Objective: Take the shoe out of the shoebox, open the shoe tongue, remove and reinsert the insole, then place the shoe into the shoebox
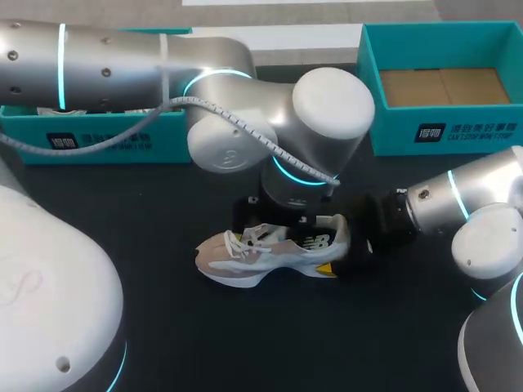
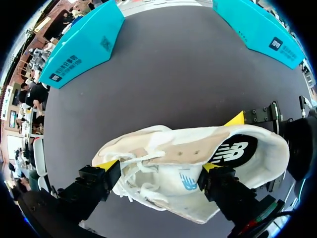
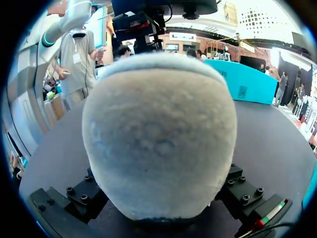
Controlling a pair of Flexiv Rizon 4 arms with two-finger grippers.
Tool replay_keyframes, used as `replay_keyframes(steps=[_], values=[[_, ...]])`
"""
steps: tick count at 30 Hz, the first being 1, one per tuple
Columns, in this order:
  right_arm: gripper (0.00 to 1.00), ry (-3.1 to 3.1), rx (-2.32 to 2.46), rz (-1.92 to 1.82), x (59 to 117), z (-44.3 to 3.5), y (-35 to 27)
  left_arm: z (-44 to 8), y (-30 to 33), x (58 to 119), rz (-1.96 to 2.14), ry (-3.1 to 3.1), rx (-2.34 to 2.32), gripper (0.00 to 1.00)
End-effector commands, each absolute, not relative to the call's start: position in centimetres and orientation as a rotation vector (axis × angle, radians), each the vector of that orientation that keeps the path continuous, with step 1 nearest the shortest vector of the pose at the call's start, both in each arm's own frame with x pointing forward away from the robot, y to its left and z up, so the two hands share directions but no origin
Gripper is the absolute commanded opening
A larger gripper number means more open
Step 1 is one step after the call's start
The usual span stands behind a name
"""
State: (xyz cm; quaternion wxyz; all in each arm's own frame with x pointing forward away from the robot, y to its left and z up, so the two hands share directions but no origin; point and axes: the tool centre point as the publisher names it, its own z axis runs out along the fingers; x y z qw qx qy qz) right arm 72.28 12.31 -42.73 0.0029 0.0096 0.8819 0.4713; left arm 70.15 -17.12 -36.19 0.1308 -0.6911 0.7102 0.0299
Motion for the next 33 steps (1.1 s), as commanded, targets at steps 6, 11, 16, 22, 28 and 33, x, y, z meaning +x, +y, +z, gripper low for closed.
replay_keyframes(steps=[6,11,16,22,28,33], values=[[0.00,2.765,0.032,1.475,72.5,-43.3,12.8,-35.2,-16.4,69.2,0.050,2.068,-2.038,0.20],[0.00,2.765,0.032,1.475,72.5,-43.3,12.8,-34.6,-16.9,69.0,0.031,2.099,-2.032,0.43],[0.00,2.765,0.032,1.475,72.5,-43.3,12.8,-33.9,-17.6,69.2,0.014,2.107,-2.027,0.93],[0.00,2.765,0.032,1.475,72.5,-43.3,12.8,-33.7,-18.6,69.5,0.001,2.115,-2.011,1.00],[0.00,2.765,0.032,1.475,72.5,-43.3,12.8,-34.0,-19.7,70.0,0.001,2.126,-1.994,1.00],[0.00,2.765,0.032,1.475,72.5,-43.3,12.8,-34.2,-20.5,70.5,0.000,2.118,-1.987,1.00]])
